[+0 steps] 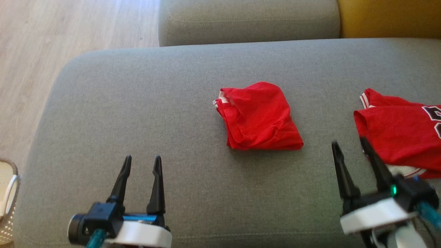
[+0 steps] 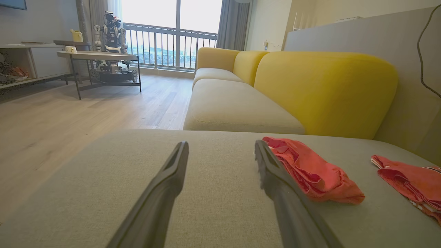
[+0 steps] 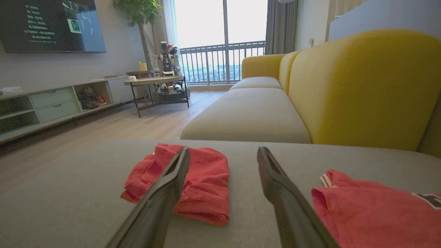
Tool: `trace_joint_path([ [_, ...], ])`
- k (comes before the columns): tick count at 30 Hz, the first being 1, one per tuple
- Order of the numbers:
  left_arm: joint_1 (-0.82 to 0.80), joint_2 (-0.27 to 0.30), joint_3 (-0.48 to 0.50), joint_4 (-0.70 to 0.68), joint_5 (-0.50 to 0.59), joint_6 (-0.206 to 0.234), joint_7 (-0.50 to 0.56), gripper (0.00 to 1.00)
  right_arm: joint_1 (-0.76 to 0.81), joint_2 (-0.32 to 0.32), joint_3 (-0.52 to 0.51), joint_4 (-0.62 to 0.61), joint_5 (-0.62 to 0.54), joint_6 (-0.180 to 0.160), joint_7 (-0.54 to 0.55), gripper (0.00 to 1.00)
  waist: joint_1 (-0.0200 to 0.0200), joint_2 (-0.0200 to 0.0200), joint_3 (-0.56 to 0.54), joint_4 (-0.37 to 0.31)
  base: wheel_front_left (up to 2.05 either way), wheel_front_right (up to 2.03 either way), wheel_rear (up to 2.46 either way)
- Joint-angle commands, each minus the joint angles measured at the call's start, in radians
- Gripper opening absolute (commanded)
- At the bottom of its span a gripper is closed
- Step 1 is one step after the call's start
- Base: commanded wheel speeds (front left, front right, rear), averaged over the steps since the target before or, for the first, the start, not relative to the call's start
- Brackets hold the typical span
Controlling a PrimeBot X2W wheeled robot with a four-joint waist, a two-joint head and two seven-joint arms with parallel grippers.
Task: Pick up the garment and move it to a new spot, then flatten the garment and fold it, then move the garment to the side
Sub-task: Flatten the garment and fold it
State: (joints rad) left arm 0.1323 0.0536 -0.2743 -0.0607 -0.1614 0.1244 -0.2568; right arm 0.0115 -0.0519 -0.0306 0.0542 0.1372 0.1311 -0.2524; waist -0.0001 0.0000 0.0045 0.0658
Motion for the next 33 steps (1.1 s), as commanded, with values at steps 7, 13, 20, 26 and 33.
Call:
trace_joint_path([
  [7,0.050,-0.003,0.018,-0.065,0.028,-0.044,-0.005,1.00,0.130,0.002,-0.018,-0.071,-0.026,0.000,-0.009,1.00,0.0001,0.0000,-0.030,0.006,0.00,0.00,0.00],
  [13,0.078,-0.003,0.015,-0.064,0.045,-0.063,-0.005,1.00,0.164,0.002,-0.017,-0.069,-0.010,0.000,-0.009,1.00,0.0001,0.0000,-0.045,0.017,0.00,0.00,0.00],
  [20,0.076,-0.003,0.017,-0.060,0.056,-0.071,-0.005,1.00,0.173,0.002,-0.002,-0.065,-0.002,0.000,-0.009,1.00,0.0001,0.0000,-0.058,0.026,0.00,0.00,0.00],
  [26,0.079,-0.003,0.018,-0.056,0.058,-0.071,-0.005,1.00,0.177,0.002,0.008,-0.060,0.007,0.000,-0.009,1.00,0.0001,0.0000,-0.066,0.030,0.00,0.00,0.00],
  [33,0.080,-0.003,0.017,-0.054,0.067,-0.074,-0.005,1.00,0.179,0.002,0.018,-0.056,0.007,0.000,-0.009,1.00,0.0001,0.0000,-0.068,0.039,0.00,0.00,0.00],
])
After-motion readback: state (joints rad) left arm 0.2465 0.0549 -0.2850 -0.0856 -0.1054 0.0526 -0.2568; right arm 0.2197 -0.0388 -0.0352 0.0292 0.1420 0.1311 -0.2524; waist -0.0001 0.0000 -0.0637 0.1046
